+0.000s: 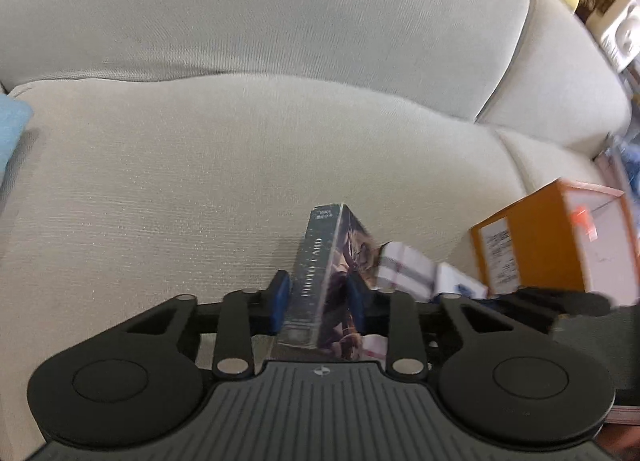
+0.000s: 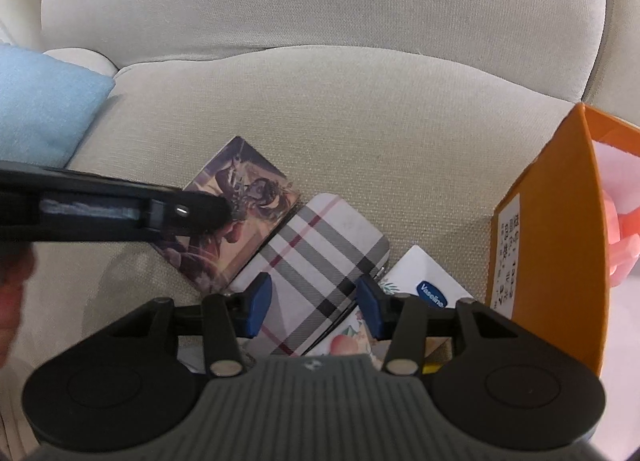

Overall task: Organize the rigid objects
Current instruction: 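Close the left gripper around the dark PHOTO CARD box, then close the right gripper around the plaid tin case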

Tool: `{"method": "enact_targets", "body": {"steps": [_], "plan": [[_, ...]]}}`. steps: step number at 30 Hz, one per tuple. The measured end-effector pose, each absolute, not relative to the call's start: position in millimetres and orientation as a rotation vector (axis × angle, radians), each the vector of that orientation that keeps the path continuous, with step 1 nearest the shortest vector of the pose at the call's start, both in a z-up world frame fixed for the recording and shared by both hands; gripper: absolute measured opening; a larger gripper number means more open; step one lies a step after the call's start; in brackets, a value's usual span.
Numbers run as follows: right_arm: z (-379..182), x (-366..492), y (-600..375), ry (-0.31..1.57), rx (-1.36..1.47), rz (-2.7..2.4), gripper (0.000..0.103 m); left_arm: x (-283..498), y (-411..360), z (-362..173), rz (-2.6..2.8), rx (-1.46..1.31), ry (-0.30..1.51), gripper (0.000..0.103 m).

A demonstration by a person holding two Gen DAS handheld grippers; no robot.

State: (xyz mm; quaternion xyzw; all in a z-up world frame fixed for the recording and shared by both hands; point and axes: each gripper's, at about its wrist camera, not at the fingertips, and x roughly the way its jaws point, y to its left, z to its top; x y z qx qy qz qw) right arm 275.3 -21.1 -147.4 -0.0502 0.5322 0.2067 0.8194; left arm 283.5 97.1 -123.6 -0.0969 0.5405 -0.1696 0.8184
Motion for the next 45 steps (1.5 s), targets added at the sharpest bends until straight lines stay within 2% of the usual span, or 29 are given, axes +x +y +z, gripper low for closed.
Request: {"method": "enact_targets", "body": {"steps": [4,10,20,21,24,28,30,35,40,45], "plan": [[-147.1,277.0,-23.1,1.139,-0.101,0.451,0.051,283.4,95.4,-117.8,-0.414,-0.272,1.178,0.030],[-147.4,279.4,-26.5,1.142,-0.077,0.458,0.051,292.0,73.9,-131.8,-0.401,-0.194,1.220,0.030],[-147.3,287.0,-35.2,1.203,0.020,0.438,0.051,280.1,73.5,-133.1,-0.314,-0.117,1.159,0.025],[-147.9,288.7,-35.0,1.213,0.030,0.429,0.052,277.4,77.9,-133.2,-0.306,-0.129,1.155,0.025],[-152.6,294.4,-29.8,1.241,0.060,0.415,0.065,270.5,96.5,-132.9,-0.278,-0.192,1.142,0.025],[-164.8,300.9,-25.5,1.288,0.133,0.388,0.066,259.8,115.9,-132.5,-0.246,-0.236,1.141,0.026],[-161.3,299.0,-19.4,1.264,0.096,0.413,0.061,256.8,124.6,-135.6,-0.235,-0.263,1.156,0.027],[-159.6,300.3,-10.9,1.272,0.113,0.461,0.059,252.6,136.6,-140.6,-0.205,-0.327,1.161,0.033],[-158.8,305.5,-19.9,1.278,0.197,0.433,0.034,250.8,143.3,-139.4,-0.175,-0.370,1.136,0.036],[-140.6,302.1,-11.8,1.239,0.209,0.479,0.020,250.7,141.2,-139.7,-0.192,-0.385,1.117,0.031]]}}
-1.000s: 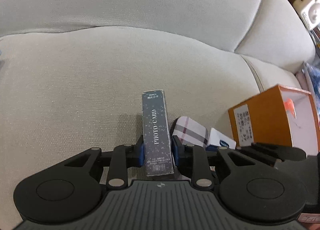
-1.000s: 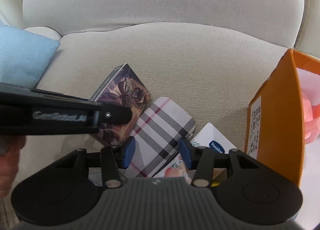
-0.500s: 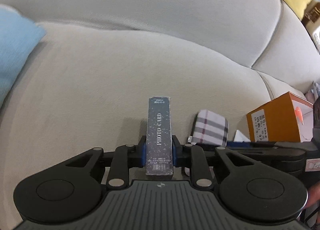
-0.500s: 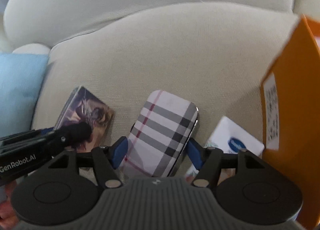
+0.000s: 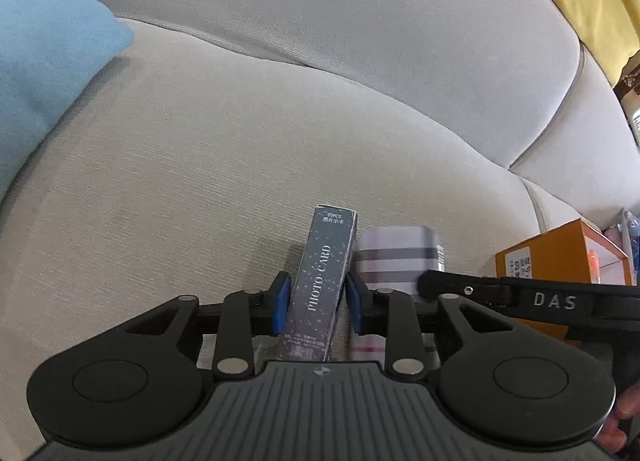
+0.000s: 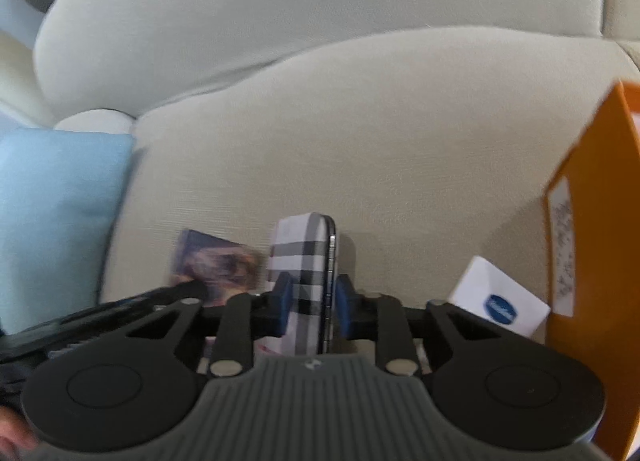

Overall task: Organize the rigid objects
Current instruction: 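Close the right gripper around the plaid tin case, then lift the photo card box with the left gripper while the right gripper carries the plaid tin to the box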

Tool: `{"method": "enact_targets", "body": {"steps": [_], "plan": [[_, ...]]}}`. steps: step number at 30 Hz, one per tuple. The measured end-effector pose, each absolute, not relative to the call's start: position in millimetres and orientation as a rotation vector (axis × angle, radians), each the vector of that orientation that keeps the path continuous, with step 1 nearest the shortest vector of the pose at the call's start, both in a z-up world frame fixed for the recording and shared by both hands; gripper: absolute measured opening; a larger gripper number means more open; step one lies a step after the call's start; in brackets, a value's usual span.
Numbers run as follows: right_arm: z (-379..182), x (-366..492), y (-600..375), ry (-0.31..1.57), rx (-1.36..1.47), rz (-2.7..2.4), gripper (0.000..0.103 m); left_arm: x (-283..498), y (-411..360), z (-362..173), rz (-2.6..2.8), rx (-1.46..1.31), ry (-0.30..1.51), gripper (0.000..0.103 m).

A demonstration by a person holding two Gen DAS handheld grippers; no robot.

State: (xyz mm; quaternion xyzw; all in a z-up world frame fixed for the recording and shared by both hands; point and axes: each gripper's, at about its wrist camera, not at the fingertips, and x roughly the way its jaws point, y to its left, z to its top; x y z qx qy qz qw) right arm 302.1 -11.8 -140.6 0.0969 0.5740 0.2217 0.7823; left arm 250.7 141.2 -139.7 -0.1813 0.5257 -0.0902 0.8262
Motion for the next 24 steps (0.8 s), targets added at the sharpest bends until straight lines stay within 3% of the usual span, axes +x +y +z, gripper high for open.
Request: {"method": "enact_targets", "body": {"steps": [2,7,24], "plan": [[-135.1,297.7,-2.7,1.232,0.210,0.514,0.019,249.9,140.4,-140.9,-0.202,-0.397,1.115,0.028],[-135.0,292.8,20.4,1.221,0.139,0.522,0.030,248.5,142.2,-141.9,-0.196,-0.395,1.105,0.027],[-146.4,292.2,30.8,1.223,0.143,0.487,0.022,245.2,152.4,-148.0,-0.174,-0.476,1.083,0.026]]}}
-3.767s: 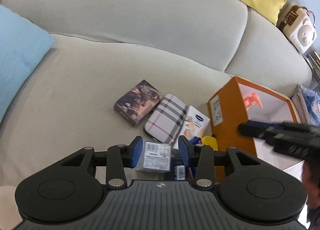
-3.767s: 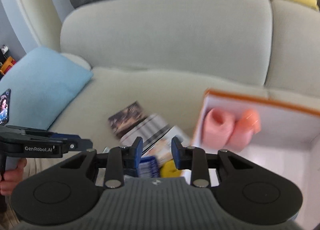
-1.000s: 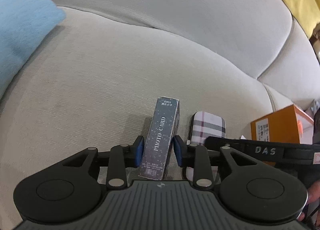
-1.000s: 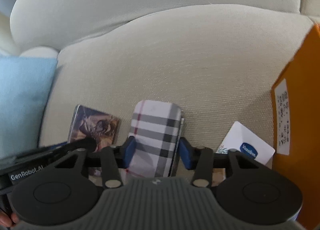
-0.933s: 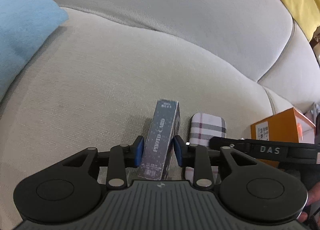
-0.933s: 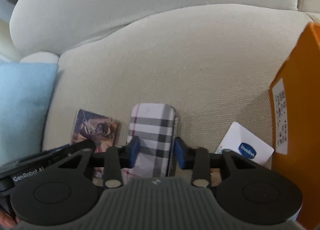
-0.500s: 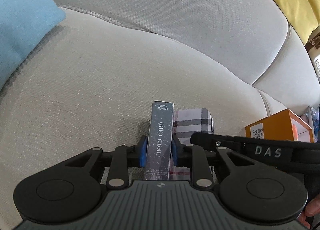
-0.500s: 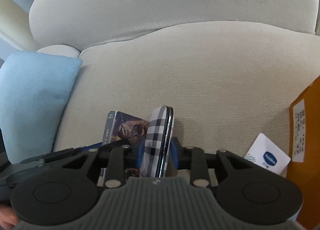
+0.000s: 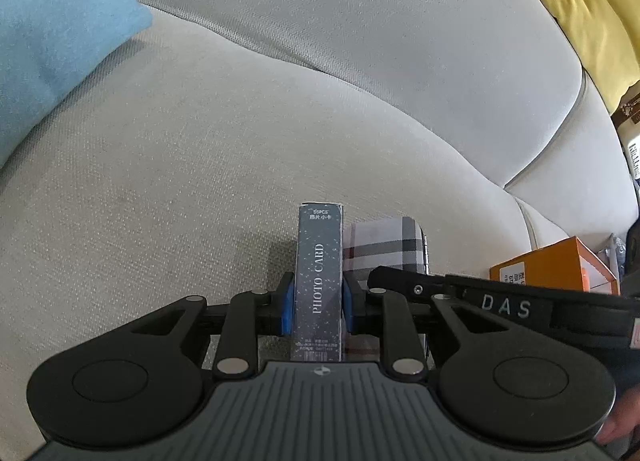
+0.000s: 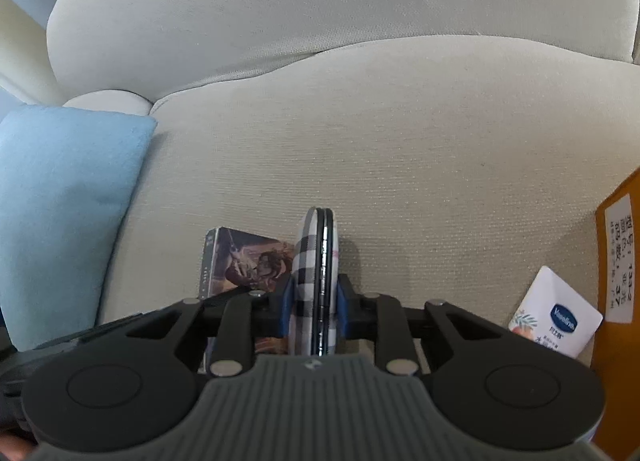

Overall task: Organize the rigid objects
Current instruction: 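Lift the photo card box with the left gripper while the right gripper carries the plaid tin to the box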

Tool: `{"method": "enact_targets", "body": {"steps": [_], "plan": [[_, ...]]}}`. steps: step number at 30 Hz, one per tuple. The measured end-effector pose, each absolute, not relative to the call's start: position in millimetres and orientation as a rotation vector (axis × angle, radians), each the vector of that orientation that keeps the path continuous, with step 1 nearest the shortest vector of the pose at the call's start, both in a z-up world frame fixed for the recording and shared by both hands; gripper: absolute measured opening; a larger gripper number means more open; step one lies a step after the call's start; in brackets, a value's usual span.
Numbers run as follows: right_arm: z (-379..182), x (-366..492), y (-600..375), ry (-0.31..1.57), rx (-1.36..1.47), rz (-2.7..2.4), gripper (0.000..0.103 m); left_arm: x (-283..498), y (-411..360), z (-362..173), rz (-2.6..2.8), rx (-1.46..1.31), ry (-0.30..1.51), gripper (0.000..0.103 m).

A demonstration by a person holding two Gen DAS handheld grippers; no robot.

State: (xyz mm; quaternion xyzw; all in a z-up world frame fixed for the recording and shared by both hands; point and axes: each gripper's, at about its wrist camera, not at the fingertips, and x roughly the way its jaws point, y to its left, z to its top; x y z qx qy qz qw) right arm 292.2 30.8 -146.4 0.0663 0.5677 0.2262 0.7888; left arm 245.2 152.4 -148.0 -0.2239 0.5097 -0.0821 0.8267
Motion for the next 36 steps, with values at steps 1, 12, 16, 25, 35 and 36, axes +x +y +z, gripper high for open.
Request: {"method": "enact_targets", "body": {"steps": [1,12,16,25,35,36], "plan": [[-145.2,290.5,31.8,1.216,0.134,0.488,0.021,244.3,154.9,-147.0,-0.174,-0.481,1.079,0.025],[-108.1,266.6,10.1,1.099,0.085,0.512,0.020,219.0,140.1,-111.9,-0.179,-0.499,0.990,0.025],[-83.5,255.3,-16.4,1.047,0.093,0.535,0.020,209.1,129.6,-92.1,-0.208,-0.524,0.960,0.025],[-31.0,225.2,-89.5,0.951,0.152,0.540,0.020,190.7,85.7,-45.4,-0.332,-0.569,0.904,0.025],[0.9,188.8,-213.1,0.850,0.256,0.404,0.020,184.1,-0.4,-36.9,-0.493,-0.628,0.991,0.025],[-0.3,187.2,-226.3,0.849,0.266,0.372,0.020,184.9,-13.4,-38.7,-0.500,-0.618,1.012,0.025]]}}
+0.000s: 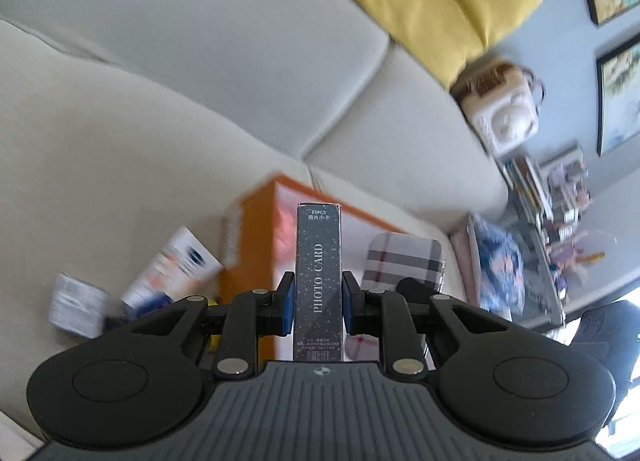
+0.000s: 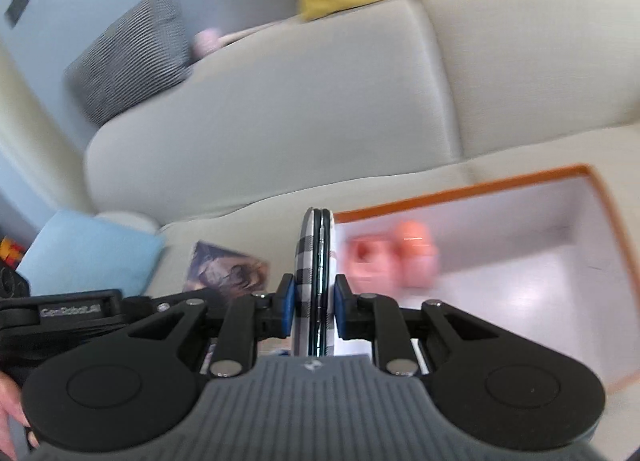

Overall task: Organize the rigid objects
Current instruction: 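Lift the photo card box with the left gripper while the right gripper carries the plaid tin to the box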

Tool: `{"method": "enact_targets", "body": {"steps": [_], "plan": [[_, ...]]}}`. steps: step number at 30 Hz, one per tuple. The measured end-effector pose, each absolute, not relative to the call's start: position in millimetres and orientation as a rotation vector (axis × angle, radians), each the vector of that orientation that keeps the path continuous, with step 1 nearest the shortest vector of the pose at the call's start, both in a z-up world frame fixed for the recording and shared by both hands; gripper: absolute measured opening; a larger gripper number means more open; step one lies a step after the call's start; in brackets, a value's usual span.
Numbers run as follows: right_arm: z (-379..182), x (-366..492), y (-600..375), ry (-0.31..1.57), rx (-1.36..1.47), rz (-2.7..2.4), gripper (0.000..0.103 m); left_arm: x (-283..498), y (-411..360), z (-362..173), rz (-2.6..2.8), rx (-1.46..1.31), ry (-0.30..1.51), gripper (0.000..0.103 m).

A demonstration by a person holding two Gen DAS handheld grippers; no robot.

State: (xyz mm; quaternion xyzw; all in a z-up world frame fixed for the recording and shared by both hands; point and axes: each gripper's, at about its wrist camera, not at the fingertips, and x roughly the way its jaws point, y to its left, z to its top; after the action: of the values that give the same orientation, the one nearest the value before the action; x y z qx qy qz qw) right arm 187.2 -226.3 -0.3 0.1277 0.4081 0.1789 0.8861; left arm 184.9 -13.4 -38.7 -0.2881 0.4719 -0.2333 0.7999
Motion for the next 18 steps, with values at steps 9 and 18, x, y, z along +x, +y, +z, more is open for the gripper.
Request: {"method": "enact_targets", "body": {"steps": [9,18], "plan": [[-53.0,188.5,-316.9,0.949,0.411,0.190,0.020,189.0,-110.1,-66.9,-0.429,-0.455,1.152,0.025],[-86.0,218.3,-328.7,0.987,0.396,0.201,0.020,197.1,-168.8,-104.7,-0.292,-0.227,1.215,0.025]]}}
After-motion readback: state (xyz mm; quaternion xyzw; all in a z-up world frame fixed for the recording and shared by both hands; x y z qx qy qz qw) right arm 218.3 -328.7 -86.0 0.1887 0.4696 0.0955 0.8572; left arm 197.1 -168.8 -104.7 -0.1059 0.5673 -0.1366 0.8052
